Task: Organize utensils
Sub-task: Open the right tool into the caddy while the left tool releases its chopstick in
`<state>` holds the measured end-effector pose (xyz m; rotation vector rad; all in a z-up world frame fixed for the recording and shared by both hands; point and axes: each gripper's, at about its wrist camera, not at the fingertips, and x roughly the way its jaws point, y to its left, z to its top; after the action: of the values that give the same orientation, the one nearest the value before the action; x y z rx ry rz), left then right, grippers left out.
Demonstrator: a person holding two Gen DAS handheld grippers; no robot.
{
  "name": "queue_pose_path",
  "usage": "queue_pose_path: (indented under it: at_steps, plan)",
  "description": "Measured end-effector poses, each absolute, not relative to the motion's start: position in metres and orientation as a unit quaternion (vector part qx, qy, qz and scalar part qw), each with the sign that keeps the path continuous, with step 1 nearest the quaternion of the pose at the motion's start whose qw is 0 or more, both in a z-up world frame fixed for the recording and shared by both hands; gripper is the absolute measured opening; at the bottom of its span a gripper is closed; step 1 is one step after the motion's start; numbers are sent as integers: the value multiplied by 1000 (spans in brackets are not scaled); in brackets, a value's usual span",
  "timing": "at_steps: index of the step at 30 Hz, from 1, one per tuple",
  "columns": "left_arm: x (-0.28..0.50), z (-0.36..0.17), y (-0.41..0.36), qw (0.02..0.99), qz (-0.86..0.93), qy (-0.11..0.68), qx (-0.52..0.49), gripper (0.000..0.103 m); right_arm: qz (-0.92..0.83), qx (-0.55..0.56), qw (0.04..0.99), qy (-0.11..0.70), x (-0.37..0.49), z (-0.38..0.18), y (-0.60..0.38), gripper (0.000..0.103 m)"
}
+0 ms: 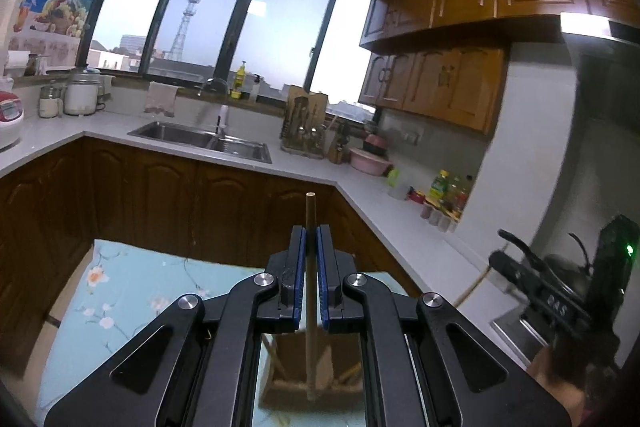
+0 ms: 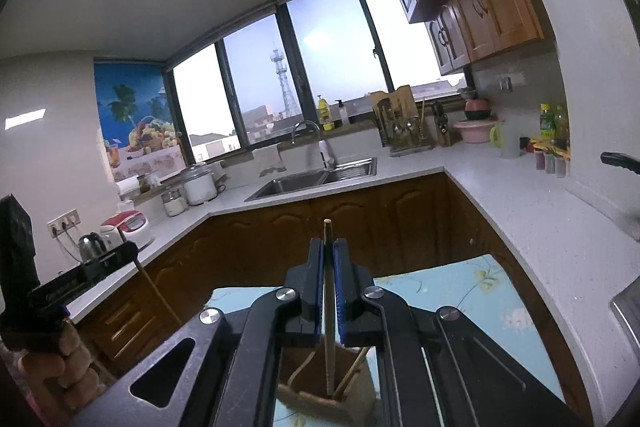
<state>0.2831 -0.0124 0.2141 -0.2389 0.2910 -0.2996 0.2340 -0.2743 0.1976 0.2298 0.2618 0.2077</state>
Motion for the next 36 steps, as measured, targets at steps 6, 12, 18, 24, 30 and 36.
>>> queue_pose_path:
  at_steps: [6,12,18,24,30,36]
  plan:
    - [304,183,-23,977,-123,131,-114,5,92,126,977,143,253,169,-279,5]
    - [315,149,-24,973,-117,149,-130,5,90,138,973,163,261,140,-280,5]
    - [318,116,-29,968,-120,185,-122,5,92,141,967,189,268,118,-277,5]
    - [319,103,-27,964,-123,204,-119,5,93,138,963,213,272,105,-274,5]
    - [321,108,-27,961,-130,216,-110,5,89,138,962,217,275,106,-274,6]
    - [322,111,-28,961,-129,221,-108,6,89,141,961,219,276,106,-274,6]
